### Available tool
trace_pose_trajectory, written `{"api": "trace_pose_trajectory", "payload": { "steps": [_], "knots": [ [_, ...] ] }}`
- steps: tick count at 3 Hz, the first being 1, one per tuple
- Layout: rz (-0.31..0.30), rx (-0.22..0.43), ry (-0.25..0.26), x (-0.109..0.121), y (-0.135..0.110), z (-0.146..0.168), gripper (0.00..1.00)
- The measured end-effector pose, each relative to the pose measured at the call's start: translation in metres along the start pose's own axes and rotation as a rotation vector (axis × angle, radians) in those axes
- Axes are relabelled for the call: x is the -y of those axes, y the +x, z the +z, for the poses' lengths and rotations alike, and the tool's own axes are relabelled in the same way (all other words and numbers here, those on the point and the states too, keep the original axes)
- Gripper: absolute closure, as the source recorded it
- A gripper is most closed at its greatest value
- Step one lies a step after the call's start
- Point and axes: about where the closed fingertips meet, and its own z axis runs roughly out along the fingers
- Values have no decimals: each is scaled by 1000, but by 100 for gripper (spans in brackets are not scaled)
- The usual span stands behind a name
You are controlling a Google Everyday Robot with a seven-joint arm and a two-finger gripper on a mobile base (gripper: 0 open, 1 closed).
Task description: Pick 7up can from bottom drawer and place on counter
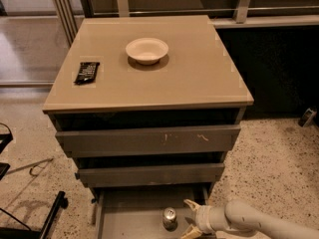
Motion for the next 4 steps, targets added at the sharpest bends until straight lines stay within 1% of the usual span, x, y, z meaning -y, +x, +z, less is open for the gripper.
{"api": "trace_pose_trajectory", "payload": {
  "steps": [1, 2, 3, 4],
  "knots": [
    [2, 7, 1, 2, 2, 5, 33],
    [3, 13, 3, 3, 3, 7, 35],
    [7, 26, 7, 4, 4, 14, 25],
    [13, 51, 13, 8, 6, 29, 21]
  ]
}}
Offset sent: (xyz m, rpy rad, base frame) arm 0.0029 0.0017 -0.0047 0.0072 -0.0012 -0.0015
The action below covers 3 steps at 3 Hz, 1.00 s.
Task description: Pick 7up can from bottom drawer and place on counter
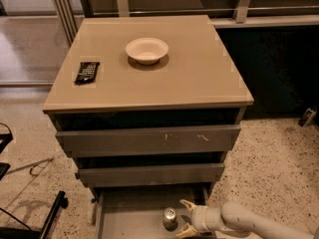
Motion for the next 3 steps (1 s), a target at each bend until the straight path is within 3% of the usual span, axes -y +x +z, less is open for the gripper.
{"api": "trace_pose_trajectory", "payload": {
  "steps": [3],
  "knots": [
    [22, 91, 15, 17, 3, 48, 21]
  ]
}}
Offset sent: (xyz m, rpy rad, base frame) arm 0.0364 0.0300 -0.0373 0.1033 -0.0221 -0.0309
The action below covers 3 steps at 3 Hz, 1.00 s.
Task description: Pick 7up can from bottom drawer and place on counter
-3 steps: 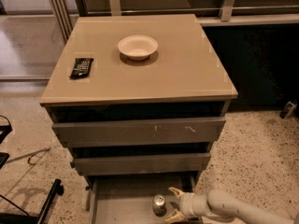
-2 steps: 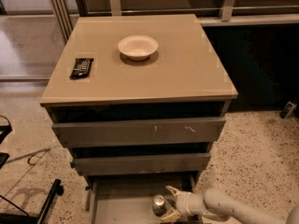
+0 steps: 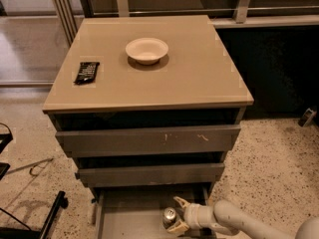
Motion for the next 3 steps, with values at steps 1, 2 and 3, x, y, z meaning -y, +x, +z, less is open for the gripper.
{"api": "trace_pose_trajectory", "payload": {
  "steps": [1, 2, 3],
  "knots": [
    [11, 18, -10, -1, 4, 13, 22],
    [24, 17, -32, -6, 13, 27, 26],
    [24, 17, -32, -6, 13, 27, 48]
  ]
}}
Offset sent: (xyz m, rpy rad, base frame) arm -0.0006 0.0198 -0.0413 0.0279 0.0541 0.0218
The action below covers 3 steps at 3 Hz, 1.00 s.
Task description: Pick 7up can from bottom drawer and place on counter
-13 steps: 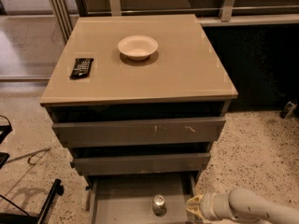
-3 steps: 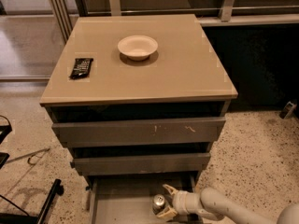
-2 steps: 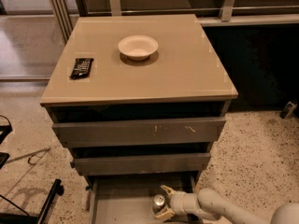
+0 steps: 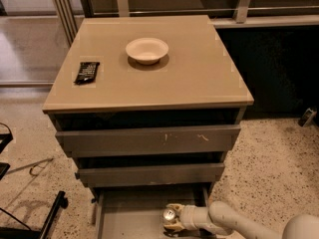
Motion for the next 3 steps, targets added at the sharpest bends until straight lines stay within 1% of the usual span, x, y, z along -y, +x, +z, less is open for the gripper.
{"api": "trace_pose_trajectory", "payload": {
  "steps": [2, 3],
  "knots": [
    [0, 0, 0, 0, 0, 0, 95],
    [-9, 0, -29, -6, -7, -2, 100]
  ]
}}
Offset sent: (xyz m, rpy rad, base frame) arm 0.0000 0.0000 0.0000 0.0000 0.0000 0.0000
